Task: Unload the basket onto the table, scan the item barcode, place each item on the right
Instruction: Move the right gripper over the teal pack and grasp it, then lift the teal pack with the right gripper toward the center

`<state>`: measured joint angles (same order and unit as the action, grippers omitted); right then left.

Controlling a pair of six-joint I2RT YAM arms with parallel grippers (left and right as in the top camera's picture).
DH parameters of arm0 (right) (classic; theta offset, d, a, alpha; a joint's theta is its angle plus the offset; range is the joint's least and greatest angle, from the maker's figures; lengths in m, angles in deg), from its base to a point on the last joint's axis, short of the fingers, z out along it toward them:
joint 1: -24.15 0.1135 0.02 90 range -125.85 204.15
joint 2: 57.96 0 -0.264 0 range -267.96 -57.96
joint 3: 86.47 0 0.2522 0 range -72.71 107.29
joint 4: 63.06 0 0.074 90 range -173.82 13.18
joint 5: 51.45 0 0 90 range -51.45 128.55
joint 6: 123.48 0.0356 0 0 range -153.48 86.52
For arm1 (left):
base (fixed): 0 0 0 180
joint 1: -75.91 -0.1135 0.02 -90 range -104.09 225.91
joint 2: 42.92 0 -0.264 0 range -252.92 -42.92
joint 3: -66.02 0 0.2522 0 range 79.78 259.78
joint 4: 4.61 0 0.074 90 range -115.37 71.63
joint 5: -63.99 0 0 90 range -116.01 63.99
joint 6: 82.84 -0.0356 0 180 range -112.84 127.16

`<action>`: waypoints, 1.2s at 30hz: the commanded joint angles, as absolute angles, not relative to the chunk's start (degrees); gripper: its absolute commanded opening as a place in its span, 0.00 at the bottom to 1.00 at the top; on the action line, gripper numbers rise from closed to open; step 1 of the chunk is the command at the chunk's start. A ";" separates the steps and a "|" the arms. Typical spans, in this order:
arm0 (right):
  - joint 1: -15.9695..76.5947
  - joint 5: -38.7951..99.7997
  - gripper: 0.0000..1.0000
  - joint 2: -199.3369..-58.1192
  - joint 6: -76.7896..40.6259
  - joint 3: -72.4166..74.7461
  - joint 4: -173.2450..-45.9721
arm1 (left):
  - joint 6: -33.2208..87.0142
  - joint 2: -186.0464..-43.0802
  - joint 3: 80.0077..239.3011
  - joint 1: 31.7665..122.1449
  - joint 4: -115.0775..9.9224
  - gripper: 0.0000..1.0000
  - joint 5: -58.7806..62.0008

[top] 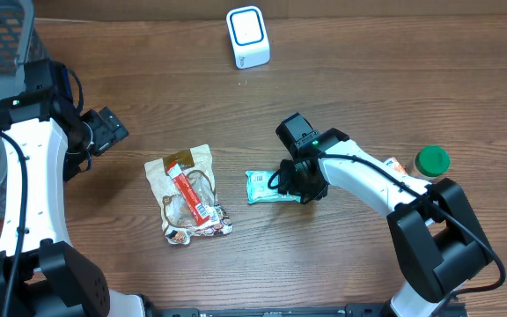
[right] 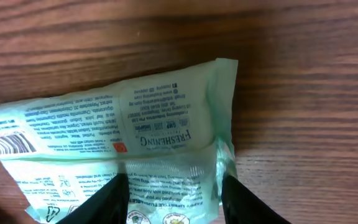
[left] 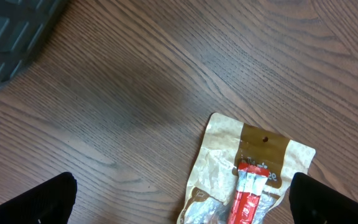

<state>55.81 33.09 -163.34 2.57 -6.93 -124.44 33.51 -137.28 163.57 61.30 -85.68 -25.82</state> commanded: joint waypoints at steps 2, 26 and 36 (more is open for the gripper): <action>55.52 33.29 0.49 -162.77 1.85 -5.93 -124.02 | 32.44 -137.31 164.70 61.69 -85.59 1.00 -26.06; 52.22 30.75 0.50 -162.57 7.53 -8.94 -122.84 | 32.44 -137.31 164.70 61.69 -85.59 1.00 -26.06; 52.01 24.83 0.15 -162.53 9.98 -15.44 -112.15 | 32.44 -137.31 164.70 61.69 -85.59 1.00 -26.06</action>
<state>51.92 26.56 -161.46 9.26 -13.36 -112.09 33.51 -137.28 163.57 61.30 -85.68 -25.82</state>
